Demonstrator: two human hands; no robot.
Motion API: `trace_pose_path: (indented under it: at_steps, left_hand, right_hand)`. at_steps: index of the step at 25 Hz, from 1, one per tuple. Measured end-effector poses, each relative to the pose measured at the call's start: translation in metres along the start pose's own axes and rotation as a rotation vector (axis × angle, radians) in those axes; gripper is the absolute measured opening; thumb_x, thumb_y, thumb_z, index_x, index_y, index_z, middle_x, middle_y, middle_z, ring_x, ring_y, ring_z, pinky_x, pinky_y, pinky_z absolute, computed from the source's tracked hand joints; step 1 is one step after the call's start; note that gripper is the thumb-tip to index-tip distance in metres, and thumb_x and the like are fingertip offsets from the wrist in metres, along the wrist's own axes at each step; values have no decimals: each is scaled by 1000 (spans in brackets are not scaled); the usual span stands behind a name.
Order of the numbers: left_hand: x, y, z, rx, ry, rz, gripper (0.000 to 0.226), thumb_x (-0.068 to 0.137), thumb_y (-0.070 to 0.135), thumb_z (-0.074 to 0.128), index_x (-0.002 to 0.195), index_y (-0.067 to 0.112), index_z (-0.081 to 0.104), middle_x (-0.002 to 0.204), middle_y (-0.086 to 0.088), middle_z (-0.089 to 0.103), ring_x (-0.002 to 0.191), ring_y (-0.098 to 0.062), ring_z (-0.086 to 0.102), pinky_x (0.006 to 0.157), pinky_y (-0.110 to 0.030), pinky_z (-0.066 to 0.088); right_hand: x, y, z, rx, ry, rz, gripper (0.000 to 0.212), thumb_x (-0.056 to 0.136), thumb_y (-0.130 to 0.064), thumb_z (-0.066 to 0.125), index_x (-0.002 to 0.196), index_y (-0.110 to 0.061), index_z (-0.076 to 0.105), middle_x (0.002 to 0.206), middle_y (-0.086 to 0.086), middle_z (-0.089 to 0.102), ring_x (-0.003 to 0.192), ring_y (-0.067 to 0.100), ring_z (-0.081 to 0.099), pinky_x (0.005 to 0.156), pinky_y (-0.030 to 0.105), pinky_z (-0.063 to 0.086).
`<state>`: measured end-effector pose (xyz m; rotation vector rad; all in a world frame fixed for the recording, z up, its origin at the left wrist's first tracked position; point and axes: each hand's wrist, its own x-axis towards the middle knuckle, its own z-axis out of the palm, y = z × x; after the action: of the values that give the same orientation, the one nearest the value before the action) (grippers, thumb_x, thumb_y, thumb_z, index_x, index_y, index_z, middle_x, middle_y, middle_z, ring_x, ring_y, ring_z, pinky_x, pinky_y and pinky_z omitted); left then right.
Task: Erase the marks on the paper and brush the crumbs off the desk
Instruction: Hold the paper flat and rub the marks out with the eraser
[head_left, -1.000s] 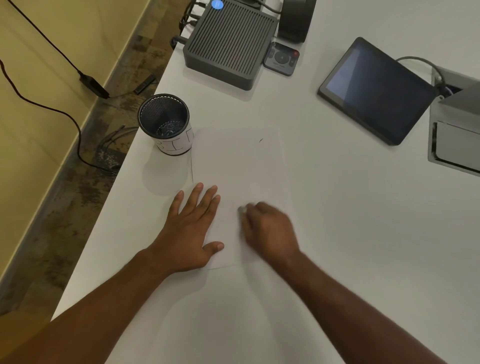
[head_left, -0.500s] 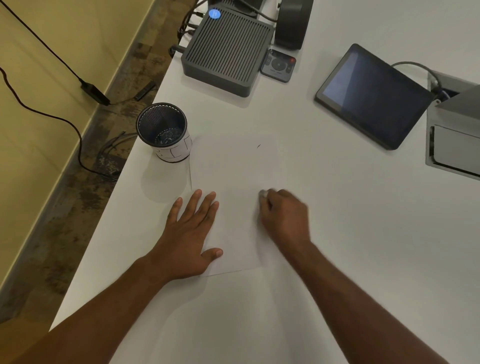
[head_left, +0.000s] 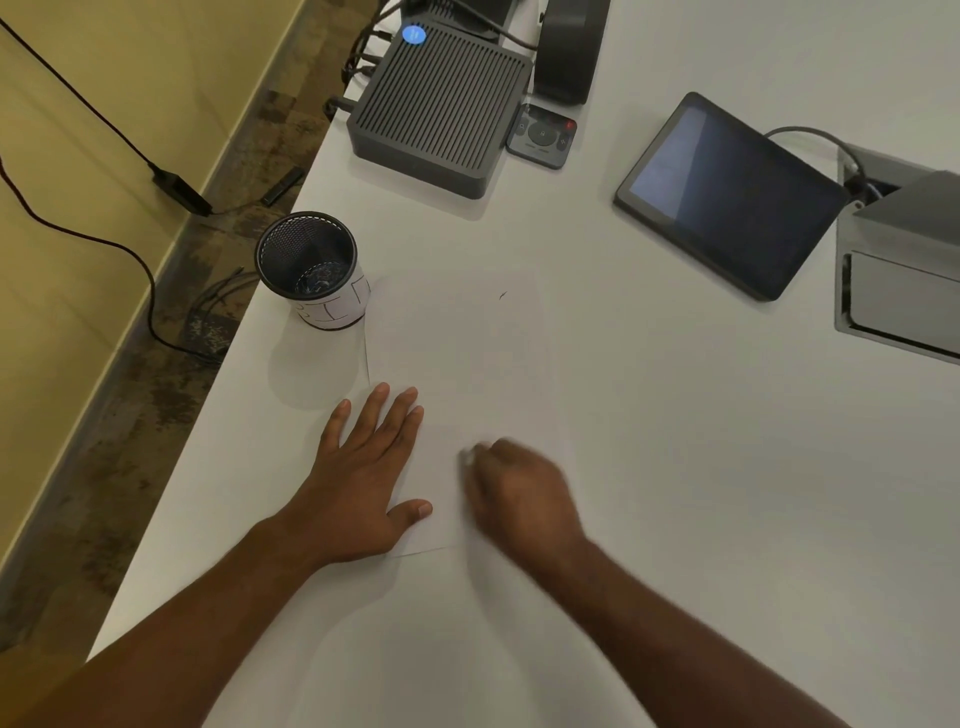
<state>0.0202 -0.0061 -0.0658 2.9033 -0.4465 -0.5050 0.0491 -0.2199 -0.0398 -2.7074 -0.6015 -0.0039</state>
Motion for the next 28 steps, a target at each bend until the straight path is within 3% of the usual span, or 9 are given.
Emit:
trace_pose_path:
  at_steps: [2,6,10,15,18,20,22,27,28]
  left_hand:
    - [0,0,0,9,-2,2,98,88,71,36,160,12,4,169,-5,-7,154,-27,-12,120,-56,1]
    - [1,1,1,8,-8,-6,99,88,71,36,160,12,3,169,-5,-8,154,-27,-13,120,-56,1]
    - [1,0,1,-2,-8,0,99,88,71,38,160,12,4,169,-5,-7,154,-27,-12,120,-55,0]
    - [2,0,0,6,-23,-14,100,87,73,34,160,14,-3,168,-3,-16,153,-25,-20,121,-56,-1]
    - [0,-1,-1,-5,-26,-10,99,88,71,36,160,13,1,168,-4,-12,154,-26,-16,120,-56,1]
    - [0,0,0,-13,-24,-9,99,88,71,36,160,13,1,168,-4,-12,153,-26,-17,120,-56,0]
    - [1,0,-1,-19,-32,-13,100,88,72,35,160,13,-1,168,-3,-14,153,-25,-20,121,-57,0]
    - [0,-1,-3,-32,-58,2,106,86,79,34,159,14,-7,166,-2,-22,151,-23,-26,122,-56,-5]
    - [0,-1,-4,-34,-59,2,107,86,80,34,159,14,-8,165,-2,-24,150,-23,-27,122,-56,-6]
  right_hand:
    - [3,10,-1,-10,-61,-17,23,90,-20,63,68,-16,59,61,3,54,51,27,53,43,30,39]
    - [37,48,-20,-88,149,254,32,88,-17,65,58,-14,54,53,3,49,44,28,50,44,26,29]
    - [5,4,0,-11,-18,34,25,89,-19,64,65,-15,59,58,4,54,48,27,53,44,27,32]
    - [43,50,-21,-79,115,260,35,92,-22,58,59,-15,50,55,4,49,47,29,50,45,28,32]
    - [12,12,-1,-21,-3,55,28,93,-24,59,66,-16,58,60,3,54,50,27,53,44,29,32]
    - [25,33,-8,-16,-5,174,30,92,-24,61,64,-15,57,58,3,53,50,28,54,45,28,33]
    - [38,47,-15,-48,157,294,33,91,-22,61,60,-14,53,55,3,49,47,28,50,46,28,31]
    - [-20,-24,8,47,-65,-28,25,94,-25,57,71,-16,60,63,2,56,53,25,54,45,29,37]
    - [-13,-12,4,36,-72,14,25,93,-25,59,69,-17,60,61,2,55,52,26,54,45,29,36]
